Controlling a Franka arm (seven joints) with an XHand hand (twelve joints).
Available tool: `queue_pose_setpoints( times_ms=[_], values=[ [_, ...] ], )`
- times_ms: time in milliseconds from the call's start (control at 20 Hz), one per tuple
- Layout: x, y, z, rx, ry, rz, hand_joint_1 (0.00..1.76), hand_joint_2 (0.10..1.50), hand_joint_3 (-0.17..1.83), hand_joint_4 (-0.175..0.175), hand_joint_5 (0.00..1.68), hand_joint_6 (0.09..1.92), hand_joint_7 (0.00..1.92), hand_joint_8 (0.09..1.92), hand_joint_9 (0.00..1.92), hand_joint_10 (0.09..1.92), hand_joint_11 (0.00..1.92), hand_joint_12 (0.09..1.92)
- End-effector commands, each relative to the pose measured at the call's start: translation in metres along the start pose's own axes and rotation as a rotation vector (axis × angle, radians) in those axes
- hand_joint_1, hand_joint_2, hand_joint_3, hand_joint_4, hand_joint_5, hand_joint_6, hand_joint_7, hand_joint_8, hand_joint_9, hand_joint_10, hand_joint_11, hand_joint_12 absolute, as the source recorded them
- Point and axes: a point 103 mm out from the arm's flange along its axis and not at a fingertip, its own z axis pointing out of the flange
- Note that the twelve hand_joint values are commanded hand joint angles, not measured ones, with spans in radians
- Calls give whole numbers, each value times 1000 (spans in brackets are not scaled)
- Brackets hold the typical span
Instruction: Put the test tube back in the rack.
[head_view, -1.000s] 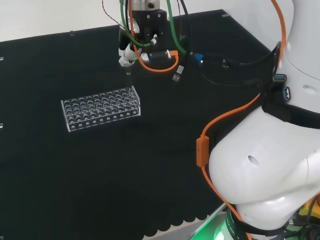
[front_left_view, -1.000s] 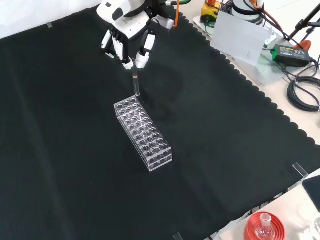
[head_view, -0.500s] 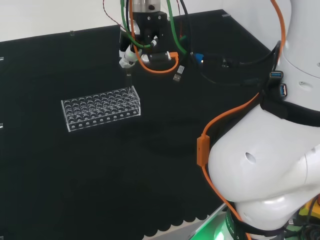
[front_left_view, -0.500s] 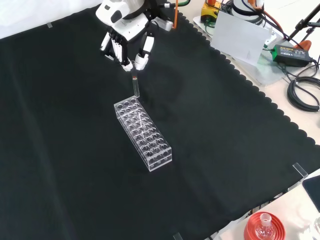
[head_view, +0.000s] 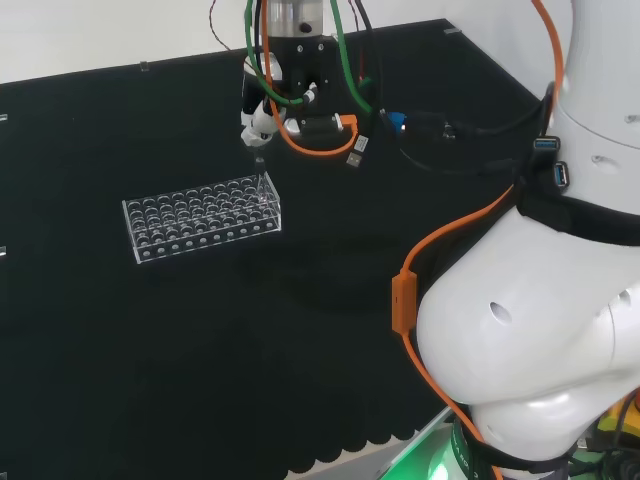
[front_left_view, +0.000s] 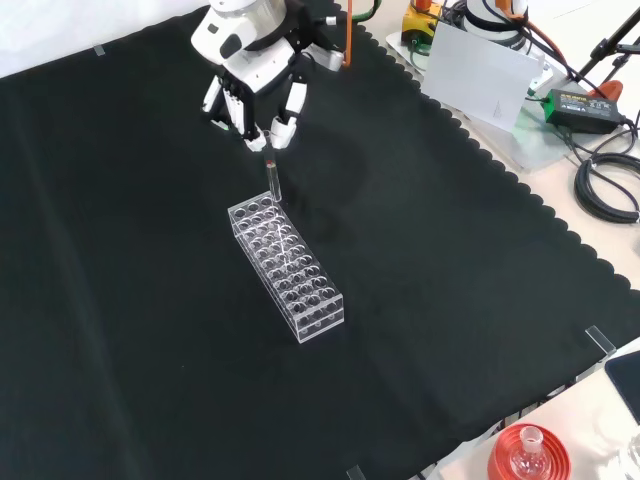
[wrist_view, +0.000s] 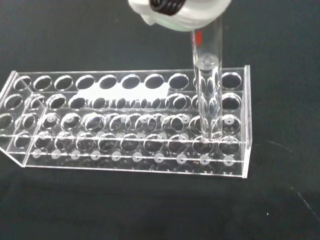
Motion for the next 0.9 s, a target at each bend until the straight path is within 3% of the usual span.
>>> queue_pose_setpoints(
  times_ms=[50,900],
  values=[
    [-2,2,4,-1,5,1,1417,972,-15,-175,1270,494,1413,544,1262,318,478,1361],
    [-14,12,-5,-20,-10,6,1417,971,-15,-175,1272,491,1415,540,1264,313,478,1360]
  ],
)
